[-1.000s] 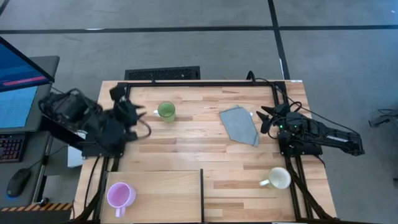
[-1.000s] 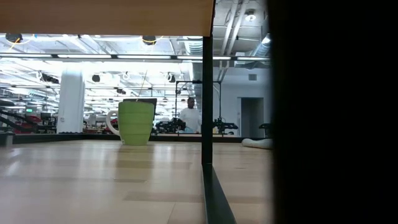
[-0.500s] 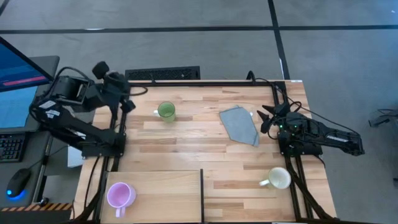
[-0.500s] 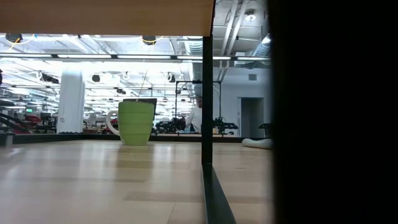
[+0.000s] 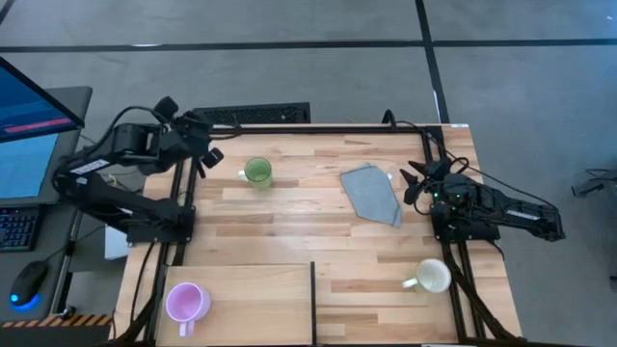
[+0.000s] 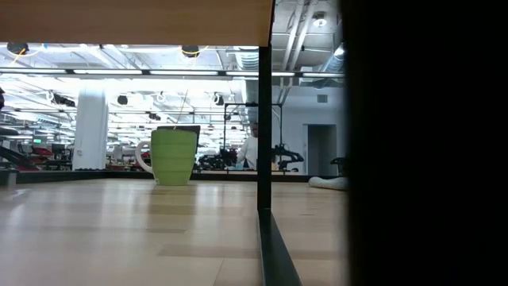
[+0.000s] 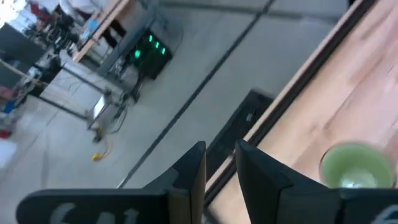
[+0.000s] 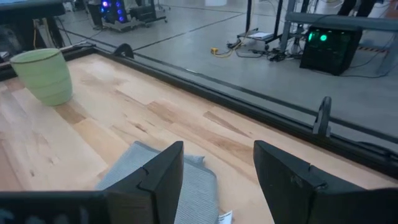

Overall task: Stack small to large cups/mugs on shelf
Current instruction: Put the green mug on the shelf

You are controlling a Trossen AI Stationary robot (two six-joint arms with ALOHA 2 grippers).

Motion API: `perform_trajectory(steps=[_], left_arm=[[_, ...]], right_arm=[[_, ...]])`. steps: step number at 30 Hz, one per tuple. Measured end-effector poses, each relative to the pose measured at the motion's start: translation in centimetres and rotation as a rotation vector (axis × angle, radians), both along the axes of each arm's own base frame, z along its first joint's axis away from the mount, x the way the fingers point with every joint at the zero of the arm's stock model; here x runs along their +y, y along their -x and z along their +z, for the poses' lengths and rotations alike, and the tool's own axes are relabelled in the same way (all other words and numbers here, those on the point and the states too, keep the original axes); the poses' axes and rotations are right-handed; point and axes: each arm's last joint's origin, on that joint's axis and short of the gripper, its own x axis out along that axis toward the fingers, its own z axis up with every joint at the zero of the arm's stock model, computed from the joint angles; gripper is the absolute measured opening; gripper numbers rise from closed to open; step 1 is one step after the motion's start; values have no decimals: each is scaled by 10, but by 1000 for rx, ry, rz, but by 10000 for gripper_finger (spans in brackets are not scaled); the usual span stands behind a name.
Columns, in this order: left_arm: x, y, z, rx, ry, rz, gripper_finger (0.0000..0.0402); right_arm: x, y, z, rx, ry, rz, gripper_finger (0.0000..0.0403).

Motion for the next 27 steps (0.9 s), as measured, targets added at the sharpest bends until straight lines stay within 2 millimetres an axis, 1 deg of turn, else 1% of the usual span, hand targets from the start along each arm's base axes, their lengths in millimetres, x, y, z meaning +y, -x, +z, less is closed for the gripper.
perform_trajectory(steps=[3, 6, 10, 14, 20, 27], left_arm=[[0, 1, -7, -84, -36, -46, 80], [-1, 4, -21, -153, -48, -94, 80], [-2, 4, -48, -182, -77, -136, 80], [2, 3, -74, -183, -114, -137, 80], [14, 4, -99, -200, -82, -164, 80], [35, 2, -121, -241, -51, -168, 80]], right_arm=[[0, 0, 0, 0, 1, -1, 216], [0, 0, 0, 10, 11, 3, 216], [0, 0, 1, 10, 19, 5, 216], [0, 0, 1, 10, 19, 6, 216], [0, 0, 1, 6, 20, 6, 216], [0, 0, 1, 4, 20, 6, 216]])
